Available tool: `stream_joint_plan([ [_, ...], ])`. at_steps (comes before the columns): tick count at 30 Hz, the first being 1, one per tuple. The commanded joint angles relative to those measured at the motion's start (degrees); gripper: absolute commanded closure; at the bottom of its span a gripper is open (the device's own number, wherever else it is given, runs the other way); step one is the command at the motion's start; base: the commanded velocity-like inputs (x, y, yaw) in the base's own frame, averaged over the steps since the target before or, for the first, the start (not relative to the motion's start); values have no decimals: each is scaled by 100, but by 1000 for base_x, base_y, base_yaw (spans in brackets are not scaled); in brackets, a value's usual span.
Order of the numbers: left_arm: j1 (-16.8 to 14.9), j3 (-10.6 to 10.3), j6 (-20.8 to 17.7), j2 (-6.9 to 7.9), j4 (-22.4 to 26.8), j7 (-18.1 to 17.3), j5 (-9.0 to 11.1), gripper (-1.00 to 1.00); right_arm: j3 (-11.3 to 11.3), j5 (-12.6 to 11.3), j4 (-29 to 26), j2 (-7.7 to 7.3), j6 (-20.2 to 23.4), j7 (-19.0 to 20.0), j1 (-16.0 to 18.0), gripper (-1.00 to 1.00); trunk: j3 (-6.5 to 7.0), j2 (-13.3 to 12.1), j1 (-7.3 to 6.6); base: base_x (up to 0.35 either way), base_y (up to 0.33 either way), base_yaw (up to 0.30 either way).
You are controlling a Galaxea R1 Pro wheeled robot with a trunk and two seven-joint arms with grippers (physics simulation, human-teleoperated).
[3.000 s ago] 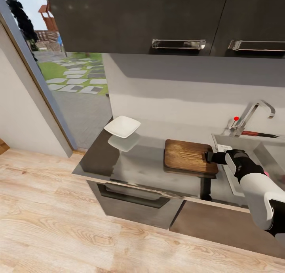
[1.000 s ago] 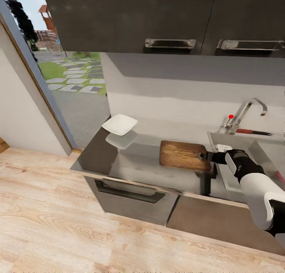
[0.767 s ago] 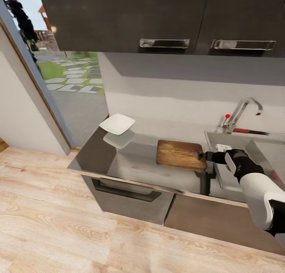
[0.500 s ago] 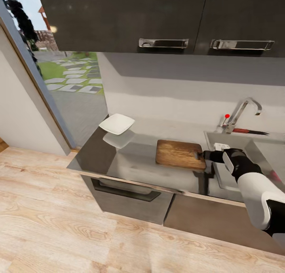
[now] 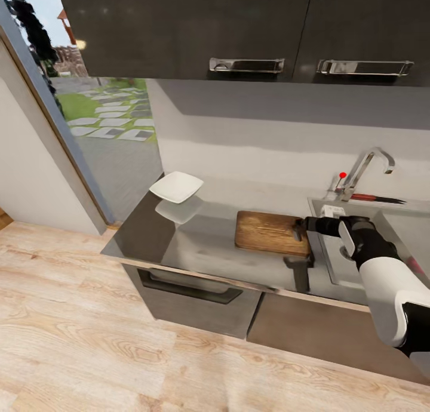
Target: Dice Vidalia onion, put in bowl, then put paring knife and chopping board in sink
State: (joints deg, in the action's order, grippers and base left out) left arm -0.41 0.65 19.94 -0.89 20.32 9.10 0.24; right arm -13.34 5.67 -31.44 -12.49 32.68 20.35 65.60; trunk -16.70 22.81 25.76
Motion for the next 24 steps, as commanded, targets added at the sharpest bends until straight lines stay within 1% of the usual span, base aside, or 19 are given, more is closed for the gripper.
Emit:
stream_joint_plan([
  [1,-3,5,18,-4,-2,12,2,-100,-33,64,-18,3,25,71,5,-100,-10,10,2,-67,0,0],
  [7,-3,5,18,-6,-2,12,2,-100,-36,76,-35,-6,23,105,5,-100,-10,10,2,-198,0,0],
  [24,-3,5,18,-7,-2,12,2,-100,-37,92,7,-8,19,101,5,-100,-10,10,2,-334,0,0],
])
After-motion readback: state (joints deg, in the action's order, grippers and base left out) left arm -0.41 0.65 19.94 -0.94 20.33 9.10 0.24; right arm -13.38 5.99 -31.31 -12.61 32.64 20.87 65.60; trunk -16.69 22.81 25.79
